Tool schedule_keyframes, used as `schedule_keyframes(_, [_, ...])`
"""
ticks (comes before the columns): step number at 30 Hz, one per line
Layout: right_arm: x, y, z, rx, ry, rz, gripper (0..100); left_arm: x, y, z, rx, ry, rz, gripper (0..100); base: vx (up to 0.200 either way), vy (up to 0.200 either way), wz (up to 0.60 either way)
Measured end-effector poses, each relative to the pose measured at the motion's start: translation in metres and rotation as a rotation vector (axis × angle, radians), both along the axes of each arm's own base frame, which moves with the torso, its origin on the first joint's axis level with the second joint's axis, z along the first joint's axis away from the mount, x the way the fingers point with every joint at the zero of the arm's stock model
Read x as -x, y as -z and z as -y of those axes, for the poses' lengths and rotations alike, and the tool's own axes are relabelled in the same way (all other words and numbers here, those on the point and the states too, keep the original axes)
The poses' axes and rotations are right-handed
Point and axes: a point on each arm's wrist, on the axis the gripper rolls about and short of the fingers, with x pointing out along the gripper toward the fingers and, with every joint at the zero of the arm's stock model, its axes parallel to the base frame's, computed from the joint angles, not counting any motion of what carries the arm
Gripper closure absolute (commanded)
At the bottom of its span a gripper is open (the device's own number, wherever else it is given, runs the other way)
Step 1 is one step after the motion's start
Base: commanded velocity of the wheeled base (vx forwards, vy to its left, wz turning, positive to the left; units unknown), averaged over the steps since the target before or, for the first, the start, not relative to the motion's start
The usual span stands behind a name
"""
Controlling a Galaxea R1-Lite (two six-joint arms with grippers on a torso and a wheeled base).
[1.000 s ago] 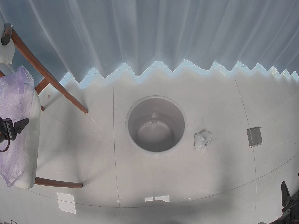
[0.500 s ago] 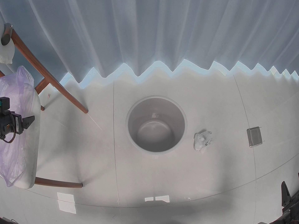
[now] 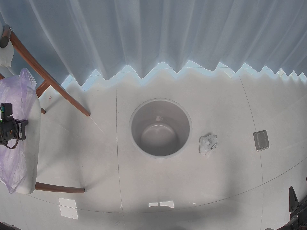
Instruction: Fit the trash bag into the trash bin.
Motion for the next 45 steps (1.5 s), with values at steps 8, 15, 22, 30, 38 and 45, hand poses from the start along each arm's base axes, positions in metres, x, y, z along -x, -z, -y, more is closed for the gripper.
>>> schedule_keyframes(8, [0.0, 0.0, 0.0, 0.0, 0.0, 0.0, 0, 0.003, 0.002, -0.001, 0.094, -0.004, 0.01, 100, 0.0, 0.0, 0.0])
schedule_keyframes(15, [0.0, 0.0, 0.0, 0.001, 0.0, 0.0, 0, 0.01, -0.001, 0.006, 0.276, 0.094, 0.046, 100, 0.0, 0.0, 0.0])
schedule_keyframes(22, [0.0, 0.0, 0.0, 0.001, 0.0, 0.0, 0, 0.02, 0.002, 0.011, 0.468, 0.178, 0.05, 100, 0.0, 0.0, 0.0])
schedule_keyframes(30, [0.0, 0.0, 0.0, 0.001, 0.0, 0.0, 0, 0.027, -0.007, 0.007, 0.441, 0.105, 0.1, 100, 0.0, 0.0, 0.0])
schedule_keyframes(38, [0.0, 0.0, 0.0, 0.001, 0.0, 0.0, 0, 0.038, -0.024, 0.014, 0.234, 0.145, 0.15, 0, 0.0, 0.0, 0.0])
schedule_keyframes(45, [0.0, 0.0, 0.0, 0.001, 0.0, 0.0, 0, 0.041, -0.02, 0.017, 0.057, 0.032, 0.066, 0, 0.0, 0.0, 0.0])
